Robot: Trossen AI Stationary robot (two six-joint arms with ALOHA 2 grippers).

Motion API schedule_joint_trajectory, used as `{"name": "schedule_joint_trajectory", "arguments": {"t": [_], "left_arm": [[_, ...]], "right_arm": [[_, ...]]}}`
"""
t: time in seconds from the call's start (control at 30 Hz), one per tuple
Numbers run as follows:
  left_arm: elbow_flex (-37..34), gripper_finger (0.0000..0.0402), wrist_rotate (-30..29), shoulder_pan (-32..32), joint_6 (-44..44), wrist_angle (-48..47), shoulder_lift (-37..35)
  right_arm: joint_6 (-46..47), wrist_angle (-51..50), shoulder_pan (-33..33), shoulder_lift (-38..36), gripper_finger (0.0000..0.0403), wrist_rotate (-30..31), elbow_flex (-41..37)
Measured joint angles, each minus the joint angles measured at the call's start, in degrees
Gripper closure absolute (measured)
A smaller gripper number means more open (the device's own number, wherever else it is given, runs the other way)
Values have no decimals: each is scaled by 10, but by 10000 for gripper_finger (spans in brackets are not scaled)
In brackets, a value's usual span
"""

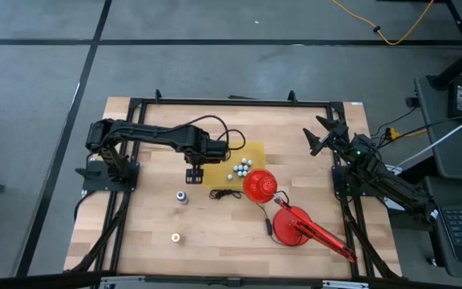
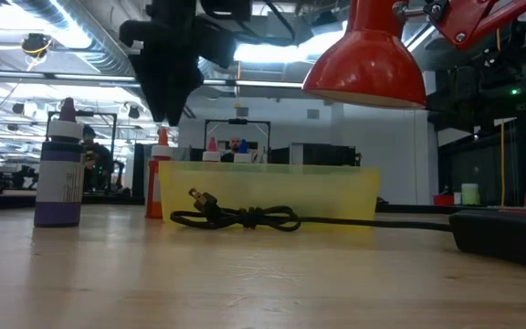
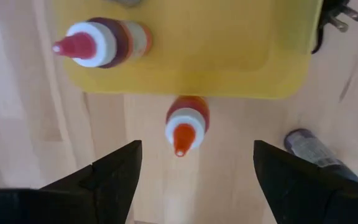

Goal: Pick & Place food coloring
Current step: Put the large orange food coloring bottle into the yellow container

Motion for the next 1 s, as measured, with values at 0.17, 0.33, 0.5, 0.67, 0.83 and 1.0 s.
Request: {"name": "schedule_joint_trajectory", "arguments": {"t": [0.17, 0.33, 0.5, 0.67, 0.83, 1.0], "left_arm": [[-27, 104, 6, 7, 23, 18, 0], [-70, 103, 6, 11, 31, 64, 0], [-97, 105, 7, 10, 45, 106, 1], [-108, 104, 7, 10, 49, 110, 1], [-114, 131, 6, 9, 48, 109, 1], [-115, 178, 2, 9, 41, 116, 1]], "right_arm": [[0, 0, 0, 0, 4, 0, 0], [0, 0, 0, 0, 4, 0, 0], [0, 0, 0, 0, 4, 0, 0], [0, 0, 0, 0, 4, 0, 0], [0, 0, 0, 0, 4, 0, 0], [0, 0, 0, 0, 4, 0, 0]]}}
